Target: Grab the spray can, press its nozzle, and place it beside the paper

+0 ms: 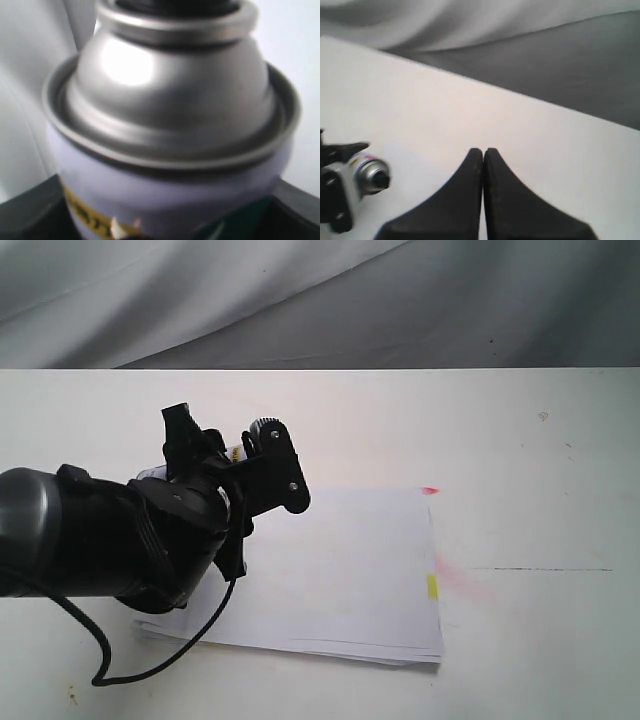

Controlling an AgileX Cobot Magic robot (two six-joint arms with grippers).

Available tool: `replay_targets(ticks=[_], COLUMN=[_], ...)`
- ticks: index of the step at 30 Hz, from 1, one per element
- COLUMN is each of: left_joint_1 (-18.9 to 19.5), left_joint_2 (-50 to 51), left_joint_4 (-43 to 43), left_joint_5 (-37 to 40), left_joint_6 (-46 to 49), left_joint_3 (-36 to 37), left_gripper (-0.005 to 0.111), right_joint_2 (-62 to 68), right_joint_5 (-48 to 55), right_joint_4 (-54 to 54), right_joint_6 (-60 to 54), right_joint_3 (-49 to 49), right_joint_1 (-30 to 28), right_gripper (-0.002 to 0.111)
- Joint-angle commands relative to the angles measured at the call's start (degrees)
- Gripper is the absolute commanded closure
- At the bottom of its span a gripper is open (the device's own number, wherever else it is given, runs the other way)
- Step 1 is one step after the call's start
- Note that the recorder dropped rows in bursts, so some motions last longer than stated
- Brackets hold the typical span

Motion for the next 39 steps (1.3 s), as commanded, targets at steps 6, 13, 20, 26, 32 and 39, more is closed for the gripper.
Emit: replay_targets(ticks=[6,13,20,26,32,39], left_joint_1=[-0.3,-0.3,-0.3,-0.3,-0.3,-0.3], left_joint_2=[-1.0,-1.0,-1.0,-1.0,-1.0,-1.0], left_joint_4=[1.6,1.6,1.6,1.6,1.6,1.6], left_joint_5=[1.5,1.8,2.0,2.0,2.0,2.0], left_joint_6=[-0.6,-0.6,-0.6,-0.6,-0.6,-0.5], left_joint_3=[-0.1,-0.1,-0.1,-0.1,-0.1,-0.1], left_gripper=[0.107,0.107,0.107,0.107,0.107,0.107], right_joint_2=[23.8,35.9,39.8,40.0,40.0,41.0], right_joint_5=[14.1,17.3,17.8,17.5,15.9,14.5], right_joint_4=[23.1,39.0,47.8,47.9,47.2,46.9], right_joint_6=[-25.3,-39.2,-50.7,-50.8,-51.5,-53.6], right_joint_3=[-6.8,-3.2,2.9,2.8,2.8,2.3], right_joint_1=[-0.1,-0.1,0.2,2.1,6.4,6.8], right_gripper=[0.108,0.108,0.108,0.108,0.108,0.108])
